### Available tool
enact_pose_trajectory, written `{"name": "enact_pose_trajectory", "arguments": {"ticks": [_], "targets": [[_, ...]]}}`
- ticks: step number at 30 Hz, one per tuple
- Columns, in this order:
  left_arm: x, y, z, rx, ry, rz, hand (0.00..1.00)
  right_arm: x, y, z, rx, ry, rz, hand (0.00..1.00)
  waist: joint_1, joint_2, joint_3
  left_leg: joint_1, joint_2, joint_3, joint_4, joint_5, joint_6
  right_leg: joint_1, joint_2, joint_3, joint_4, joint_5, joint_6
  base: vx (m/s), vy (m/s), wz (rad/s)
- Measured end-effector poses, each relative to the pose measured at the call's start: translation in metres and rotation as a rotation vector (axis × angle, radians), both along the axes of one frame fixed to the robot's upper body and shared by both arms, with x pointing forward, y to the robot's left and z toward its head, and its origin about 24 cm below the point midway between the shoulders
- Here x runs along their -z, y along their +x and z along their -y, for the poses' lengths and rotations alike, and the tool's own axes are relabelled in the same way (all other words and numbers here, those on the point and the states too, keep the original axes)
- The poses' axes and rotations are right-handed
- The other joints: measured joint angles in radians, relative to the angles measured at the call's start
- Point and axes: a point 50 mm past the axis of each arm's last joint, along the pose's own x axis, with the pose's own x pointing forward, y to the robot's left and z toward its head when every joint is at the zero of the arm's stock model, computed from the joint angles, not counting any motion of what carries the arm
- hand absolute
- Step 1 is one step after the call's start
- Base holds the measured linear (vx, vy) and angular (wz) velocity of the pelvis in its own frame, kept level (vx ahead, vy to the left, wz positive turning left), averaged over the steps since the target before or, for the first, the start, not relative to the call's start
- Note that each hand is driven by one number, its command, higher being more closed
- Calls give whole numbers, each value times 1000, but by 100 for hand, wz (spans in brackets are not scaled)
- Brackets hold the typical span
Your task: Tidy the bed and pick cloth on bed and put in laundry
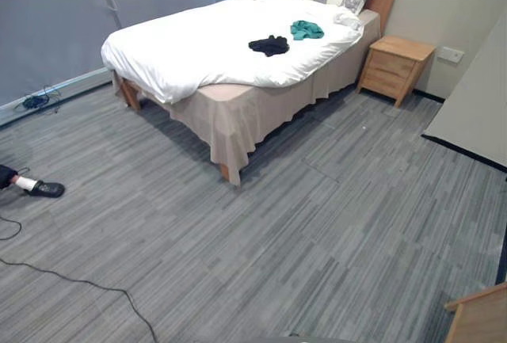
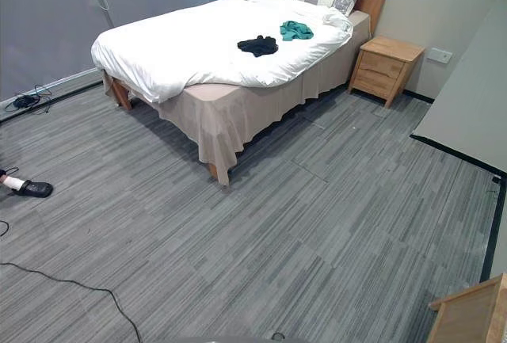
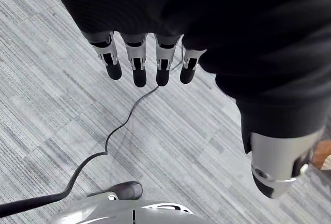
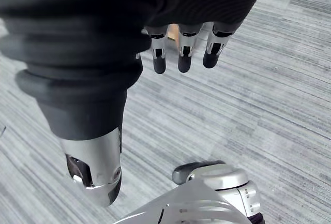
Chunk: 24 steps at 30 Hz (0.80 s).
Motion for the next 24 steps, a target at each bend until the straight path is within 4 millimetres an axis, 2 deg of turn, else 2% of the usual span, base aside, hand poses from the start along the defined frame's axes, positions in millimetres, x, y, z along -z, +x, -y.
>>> {"name": "enact_pose_trajectory", "arguments": {"ticks": [4, 11, 24], "targets": [[-1, 4, -3, 4, 7, 8, 0, 0, 11, -2, -8, 4, 17, 0, 0, -10, 21, 15, -1, 3, 0, 0, -1, 18, 1, -7, -11, -1, 2, 82, 0, -4], [-1, 12, -1, 10, 3, 30, 0, -2, 25, 0, -13, -3, 49, 0, 1, -1, 47, 31, 7, 4, 0, -7, -11, 36, 5, -18, -12, -6, 9, -21, -30, 2], [-1, 12, -1, 22, 3, 28, 0, -2, 24, 1, -12, -4, 48, 0, 1, -6, 51, 12, 19, 16, -1, -13, -19, 31, 13, -35, -35, -7, 3, -73, -46, 1]]}}
